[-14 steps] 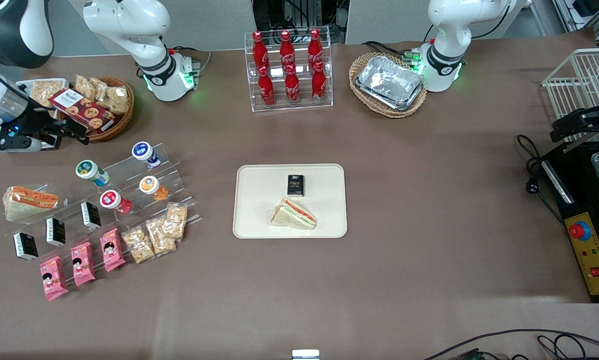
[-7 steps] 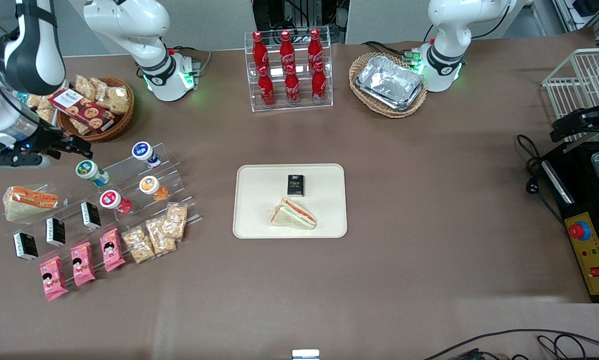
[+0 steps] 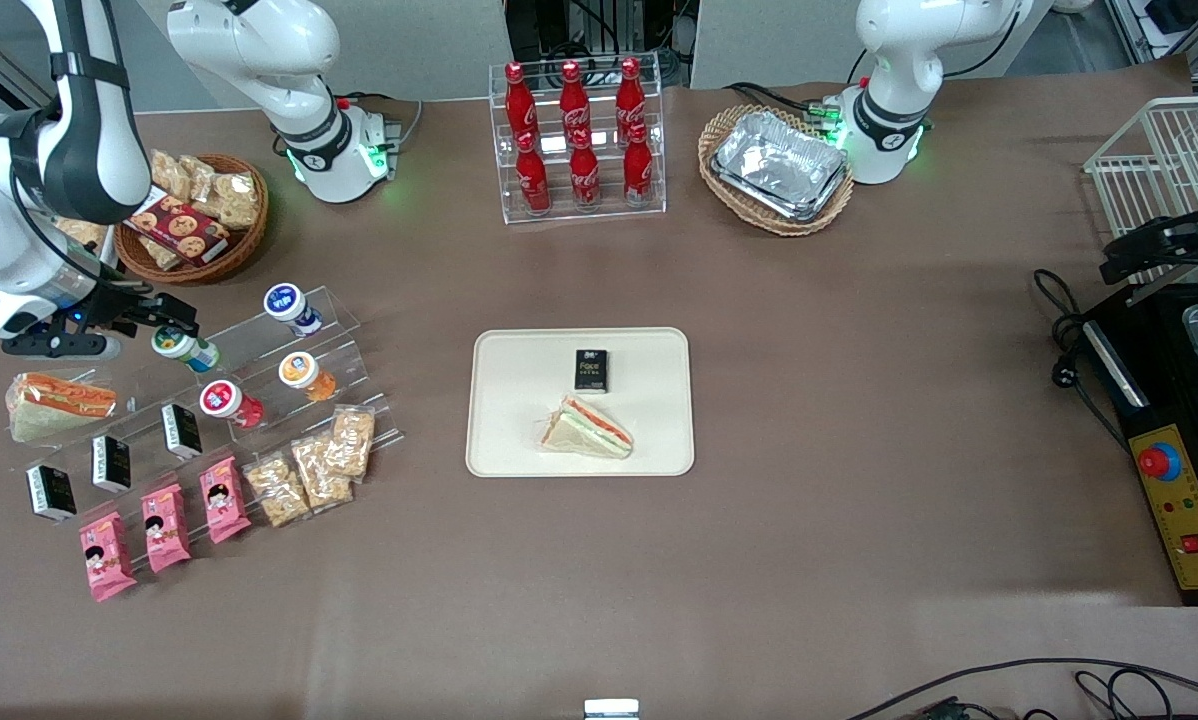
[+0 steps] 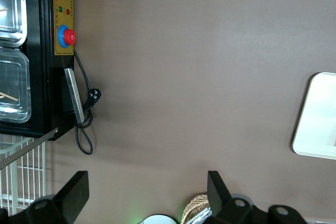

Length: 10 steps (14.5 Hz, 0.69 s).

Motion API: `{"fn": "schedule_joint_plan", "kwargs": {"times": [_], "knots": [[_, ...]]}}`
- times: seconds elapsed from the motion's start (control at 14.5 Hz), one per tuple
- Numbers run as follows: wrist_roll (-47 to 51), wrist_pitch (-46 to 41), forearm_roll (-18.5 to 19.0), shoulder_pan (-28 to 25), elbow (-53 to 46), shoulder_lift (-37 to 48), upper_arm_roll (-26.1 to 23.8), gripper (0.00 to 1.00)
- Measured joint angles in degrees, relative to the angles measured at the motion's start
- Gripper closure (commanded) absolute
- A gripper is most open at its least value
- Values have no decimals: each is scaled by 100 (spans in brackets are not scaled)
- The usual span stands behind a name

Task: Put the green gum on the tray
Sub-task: 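Lower the open right gripper onto the green-lidded gum tub in the rack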

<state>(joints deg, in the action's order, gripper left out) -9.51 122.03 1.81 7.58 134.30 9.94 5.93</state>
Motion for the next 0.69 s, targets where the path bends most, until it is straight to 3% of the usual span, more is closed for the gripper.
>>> {"fn": "schedule_joint_plan", "kwargs": {"times": [0.21,0.28,0.69], "knots": [[-1,129,0,0,68,-83,0,5],[-2,164,0,0,75,-110,0,13],[-3,278,0,0,82,-198,0,38]]}}
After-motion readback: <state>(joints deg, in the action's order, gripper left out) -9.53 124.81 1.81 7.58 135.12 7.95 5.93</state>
